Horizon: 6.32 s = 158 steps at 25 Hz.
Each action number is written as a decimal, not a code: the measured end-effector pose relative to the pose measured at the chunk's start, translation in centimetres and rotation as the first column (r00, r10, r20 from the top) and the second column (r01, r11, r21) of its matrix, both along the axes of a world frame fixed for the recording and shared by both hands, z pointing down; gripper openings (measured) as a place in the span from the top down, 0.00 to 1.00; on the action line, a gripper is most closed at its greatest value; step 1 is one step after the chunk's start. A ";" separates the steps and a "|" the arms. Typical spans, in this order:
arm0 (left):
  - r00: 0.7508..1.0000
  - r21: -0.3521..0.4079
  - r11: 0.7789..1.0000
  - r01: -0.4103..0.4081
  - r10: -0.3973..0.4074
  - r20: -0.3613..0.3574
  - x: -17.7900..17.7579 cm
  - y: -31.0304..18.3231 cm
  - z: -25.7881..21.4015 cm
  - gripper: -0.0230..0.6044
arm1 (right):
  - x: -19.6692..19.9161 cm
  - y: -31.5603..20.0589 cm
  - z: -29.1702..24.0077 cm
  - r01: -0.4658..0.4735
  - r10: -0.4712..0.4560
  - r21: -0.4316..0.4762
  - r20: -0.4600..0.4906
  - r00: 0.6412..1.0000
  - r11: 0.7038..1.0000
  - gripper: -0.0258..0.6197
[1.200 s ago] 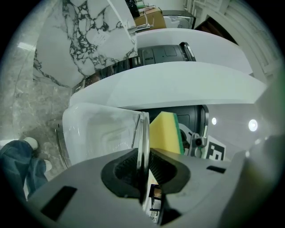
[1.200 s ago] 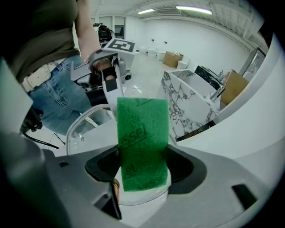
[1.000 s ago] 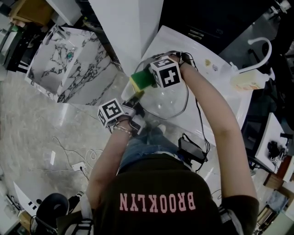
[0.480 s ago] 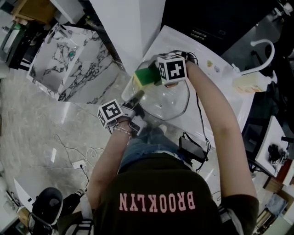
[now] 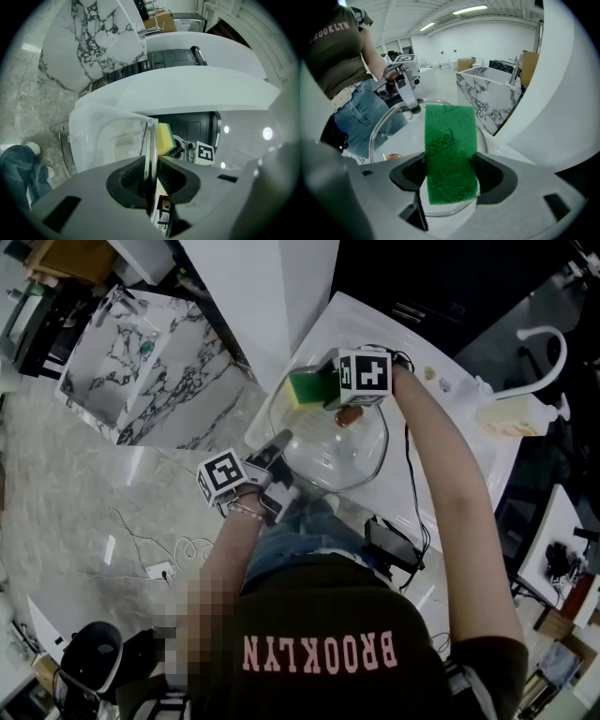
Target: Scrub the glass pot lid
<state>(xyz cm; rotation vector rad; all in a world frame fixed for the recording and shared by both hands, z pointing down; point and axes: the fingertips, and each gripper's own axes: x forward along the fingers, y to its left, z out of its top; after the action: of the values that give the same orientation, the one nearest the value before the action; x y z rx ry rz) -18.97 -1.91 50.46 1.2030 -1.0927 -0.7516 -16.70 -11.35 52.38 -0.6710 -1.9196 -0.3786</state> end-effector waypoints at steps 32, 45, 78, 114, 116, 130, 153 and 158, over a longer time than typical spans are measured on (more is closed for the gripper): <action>1.000 -0.002 1.000 -0.003 0.003 -0.015 0.1 0.5 0.4 0.88 | 13.9 -4.4 3.5 -0.622 0.611 -0.122 -0.115 0.783 0.774 0.50; 1.000 -0.003 1.000 -0.008 0.008 0.021 0.5 0.6 0.0 0.88 | 0.2 -1.2 -10.0 -0.501 0.540 -0.254 0.113 0.834 0.827 0.50; 1.000 -0.026 1.000 -0.016 0.016 0.015 1.2 1.0 -0.3 0.88 | -5.7 0.1 1.3 -0.551 0.485 -0.030 -0.437 0.758 0.834 0.51; 0.994 -0.016 0.997 -0.072 0.073 0.075 0.9 1.4 -2.4 0.88 | 10.0 -8.1 4.1 -0.884 0.775 -0.341 -0.443 0.450 0.319 0.50; 0.992 -0.019 0.996 -0.085 0.087 0.089 0.9 1.3 -2.8 0.88 | 10.1 -8.7 2.2 -0.871 0.813 -0.397 -0.377 0.444 0.291 0.50; 0.971 0.050 0.978 -0.202 0.193 0.141 2.6 -0.7 -6.1 0.90 | 15.4 -5.9 -10.1 -0.756 0.969 -0.612 0.079 0.233 0.232 0.50; 0.675 -0.051 0.780 -0.623 0.571 0.467 13.4 -11.3 -8.6 0.90 | 30.8 1.7 -9.7 -0.770 0.981 -0.636 0.118 -0.154 -0.044 0.50; 0.533 -0.126 0.687 -0.715 0.653 0.538 15.7 -12.0 -8.7 0.90 | 32.6 2.3 -9.3 -0.768 0.977 -0.636 0.110 -0.181 -0.070 0.50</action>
<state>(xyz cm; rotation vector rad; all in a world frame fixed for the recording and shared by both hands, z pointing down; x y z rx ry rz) -3.26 -13.90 41.78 1.8581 -0.8905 0.1949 15.86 -9.07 43.07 1.0111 -2.5023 0.9397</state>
